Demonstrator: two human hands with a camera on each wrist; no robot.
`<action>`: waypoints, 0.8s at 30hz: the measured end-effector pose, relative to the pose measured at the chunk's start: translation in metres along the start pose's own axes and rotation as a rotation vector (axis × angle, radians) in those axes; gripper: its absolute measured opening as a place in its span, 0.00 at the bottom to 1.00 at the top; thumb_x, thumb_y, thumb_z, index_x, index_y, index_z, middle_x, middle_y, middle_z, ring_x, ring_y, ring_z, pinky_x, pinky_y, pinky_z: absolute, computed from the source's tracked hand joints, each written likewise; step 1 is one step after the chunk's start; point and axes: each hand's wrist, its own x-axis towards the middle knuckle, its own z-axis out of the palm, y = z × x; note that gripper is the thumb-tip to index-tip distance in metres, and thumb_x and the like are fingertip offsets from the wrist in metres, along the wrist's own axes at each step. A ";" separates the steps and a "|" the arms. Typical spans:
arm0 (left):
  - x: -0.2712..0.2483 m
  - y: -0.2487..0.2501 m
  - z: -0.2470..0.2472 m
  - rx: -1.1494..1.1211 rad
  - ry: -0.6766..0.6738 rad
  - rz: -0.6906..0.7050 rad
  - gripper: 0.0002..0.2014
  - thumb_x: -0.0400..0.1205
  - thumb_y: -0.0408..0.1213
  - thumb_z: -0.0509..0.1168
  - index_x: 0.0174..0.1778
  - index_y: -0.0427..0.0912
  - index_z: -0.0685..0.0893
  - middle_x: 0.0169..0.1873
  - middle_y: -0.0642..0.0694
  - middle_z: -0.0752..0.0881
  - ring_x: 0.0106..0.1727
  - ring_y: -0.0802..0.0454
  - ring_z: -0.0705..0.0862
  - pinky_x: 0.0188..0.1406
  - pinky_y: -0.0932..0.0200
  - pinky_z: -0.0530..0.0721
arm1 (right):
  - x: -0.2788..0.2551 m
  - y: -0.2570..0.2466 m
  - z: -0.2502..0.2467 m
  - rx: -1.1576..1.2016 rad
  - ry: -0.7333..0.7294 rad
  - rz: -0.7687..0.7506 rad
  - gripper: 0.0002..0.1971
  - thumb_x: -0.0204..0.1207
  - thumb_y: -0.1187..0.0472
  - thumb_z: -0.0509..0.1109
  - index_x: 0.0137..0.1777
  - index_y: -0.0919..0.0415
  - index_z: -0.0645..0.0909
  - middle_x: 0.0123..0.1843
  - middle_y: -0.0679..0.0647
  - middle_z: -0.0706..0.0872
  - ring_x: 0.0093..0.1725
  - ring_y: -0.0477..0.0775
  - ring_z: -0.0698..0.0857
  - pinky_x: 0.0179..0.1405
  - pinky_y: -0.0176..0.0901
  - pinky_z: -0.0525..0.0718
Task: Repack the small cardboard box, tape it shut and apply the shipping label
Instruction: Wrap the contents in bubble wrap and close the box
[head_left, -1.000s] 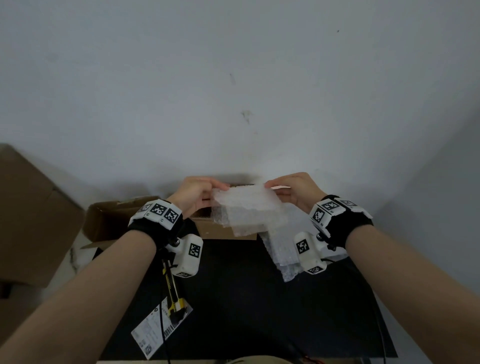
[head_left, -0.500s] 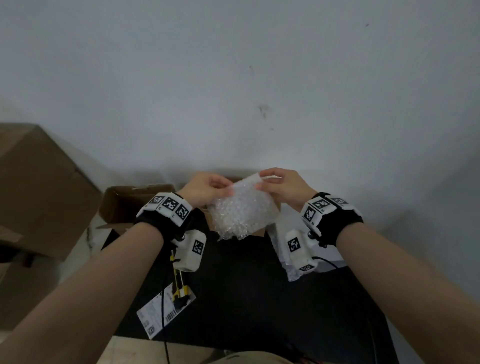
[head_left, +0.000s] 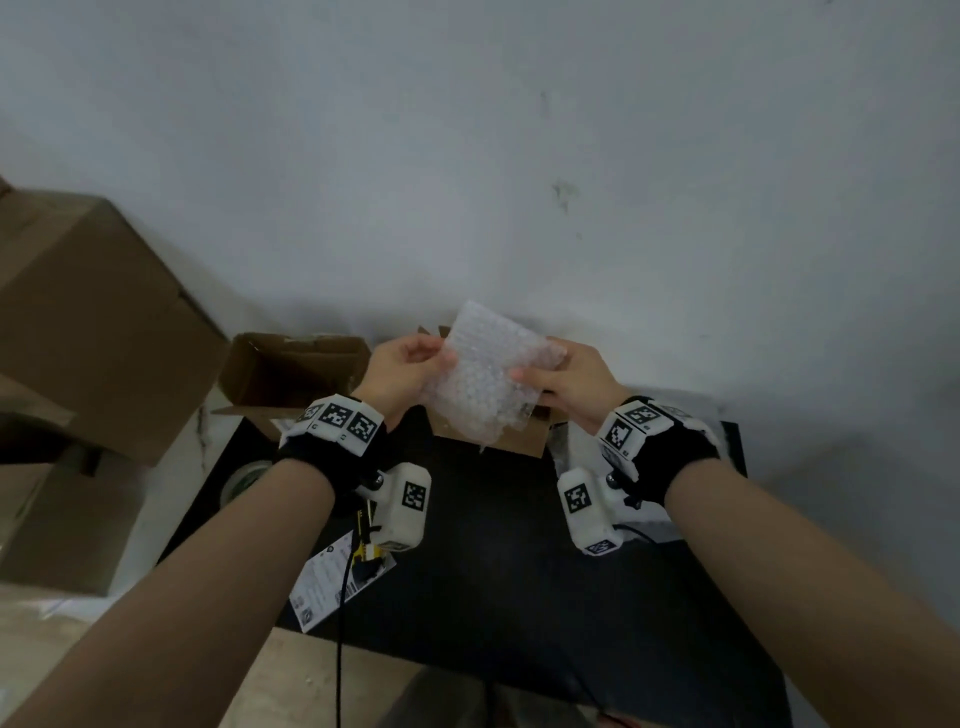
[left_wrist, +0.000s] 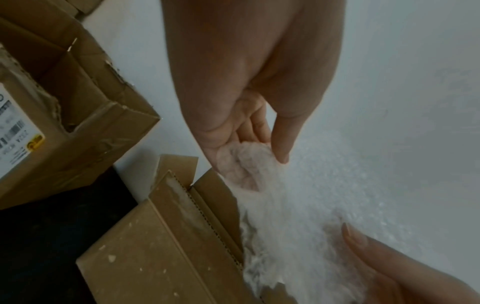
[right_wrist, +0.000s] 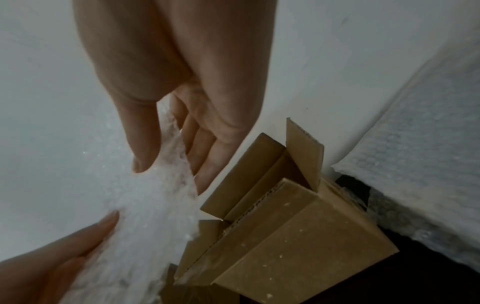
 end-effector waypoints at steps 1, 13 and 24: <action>0.001 -0.002 0.000 -0.012 0.006 -0.004 0.11 0.77 0.32 0.70 0.55 0.35 0.84 0.50 0.40 0.88 0.52 0.43 0.87 0.52 0.44 0.87 | 0.001 0.001 0.002 -0.013 0.015 -0.014 0.19 0.68 0.74 0.75 0.60 0.70 0.81 0.58 0.65 0.87 0.57 0.63 0.87 0.56 0.58 0.86; 0.015 -0.043 -0.029 1.026 -0.133 0.455 0.15 0.86 0.45 0.55 0.64 0.45 0.80 0.61 0.48 0.83 0.64 0.52 0.78 0.65 0.61 0.70 | 0.012 -0.005 0.015 -0.261 0.341 -0.260 0.10 0.69 0.82 0.68 0.43 0.69 0.82 0.31 0.57 0.82 0.23 0.39 0.80 0.24 0.33 0.80; 0.034 -0.076 -0.048 1.235 -0.190 0.614 0.14 0.85 0.39 0.55 0.55 0.42 0.85 0.64 0.46 0.81 0.78 0.48 0.66 0.79 0.54 0.40 | 0.030 -0.001 0.027 -0.152 0.322 0.032 0.09 0.75 0.76 0.62 0.48 0.82 0.81 0.47 0.69 0.83 0.47 0.61 0.81 0.46 0.44 0.81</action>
